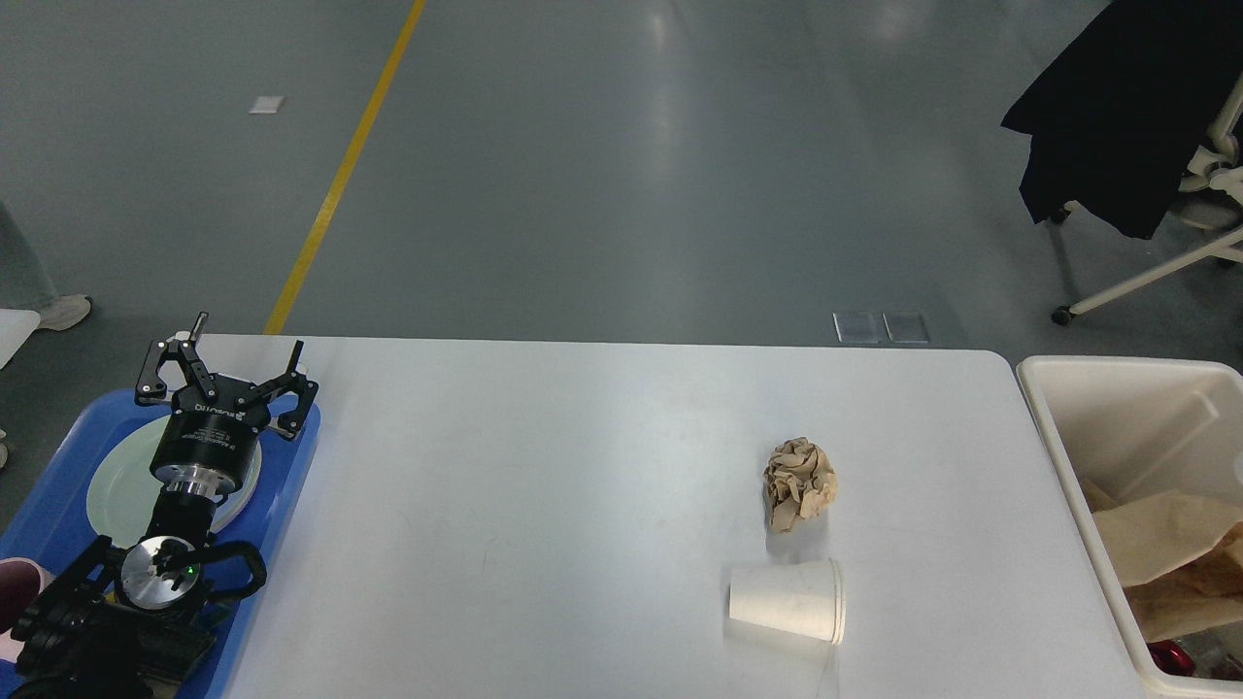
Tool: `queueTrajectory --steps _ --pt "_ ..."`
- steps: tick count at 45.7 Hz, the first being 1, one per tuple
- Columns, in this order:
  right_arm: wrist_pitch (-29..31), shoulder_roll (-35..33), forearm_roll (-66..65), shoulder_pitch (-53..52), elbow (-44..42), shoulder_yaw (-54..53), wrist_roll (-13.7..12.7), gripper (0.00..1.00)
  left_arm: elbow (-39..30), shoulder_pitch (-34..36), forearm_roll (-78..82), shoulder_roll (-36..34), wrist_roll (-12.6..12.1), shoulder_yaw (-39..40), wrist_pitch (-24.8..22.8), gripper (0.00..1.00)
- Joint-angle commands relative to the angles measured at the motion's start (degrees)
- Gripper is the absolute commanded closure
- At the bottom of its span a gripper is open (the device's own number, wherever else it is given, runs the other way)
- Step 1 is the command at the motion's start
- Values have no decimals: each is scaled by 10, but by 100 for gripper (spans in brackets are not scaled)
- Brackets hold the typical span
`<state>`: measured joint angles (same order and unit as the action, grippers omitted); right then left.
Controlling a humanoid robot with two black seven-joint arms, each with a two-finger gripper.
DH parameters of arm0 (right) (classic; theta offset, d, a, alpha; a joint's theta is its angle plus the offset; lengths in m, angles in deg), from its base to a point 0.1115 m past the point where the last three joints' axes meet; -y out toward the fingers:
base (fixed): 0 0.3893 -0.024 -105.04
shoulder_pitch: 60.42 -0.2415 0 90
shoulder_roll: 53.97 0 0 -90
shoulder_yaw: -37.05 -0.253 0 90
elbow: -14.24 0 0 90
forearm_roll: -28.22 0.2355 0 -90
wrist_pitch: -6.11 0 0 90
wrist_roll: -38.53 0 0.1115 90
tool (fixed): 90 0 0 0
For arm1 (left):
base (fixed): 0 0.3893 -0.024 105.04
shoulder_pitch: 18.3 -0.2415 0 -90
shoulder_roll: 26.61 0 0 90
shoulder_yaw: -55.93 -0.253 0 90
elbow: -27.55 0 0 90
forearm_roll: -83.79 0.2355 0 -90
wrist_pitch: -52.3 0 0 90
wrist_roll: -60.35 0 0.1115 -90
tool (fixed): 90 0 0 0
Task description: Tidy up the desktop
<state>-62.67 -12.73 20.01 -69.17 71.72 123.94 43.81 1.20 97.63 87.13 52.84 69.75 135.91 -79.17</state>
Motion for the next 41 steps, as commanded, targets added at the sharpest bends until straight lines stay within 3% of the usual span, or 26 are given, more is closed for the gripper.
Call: queueTrajectory --steps 1,6,11,18,23,34,41 --pt "-44 -10 6 205 -115 -144 0 100 0 0 0 0 0 0 0 4" --pt "-74 11 5 375 -211 -267 -1 100 0 0 0 0 0 0 1 4" --pt "-90 78 6 506 -324 -342 -4 100 1 0 0 0 0 0 1 4" --pt "-111 168 7 634 -476 -392 -16 100 1 0 0 0 0 1 1 4" --pt "-167 223 7 707 -544 -420 -29 100 1 0 0 0 0 1 1 3" --pt "-206 255 8 729 -555 -444 -51 100 1 1 0 0 0 1 1 4" --pt "-206 255 7 729 -555 -457 -51 100 0 1 0 0 0 1 1 4"
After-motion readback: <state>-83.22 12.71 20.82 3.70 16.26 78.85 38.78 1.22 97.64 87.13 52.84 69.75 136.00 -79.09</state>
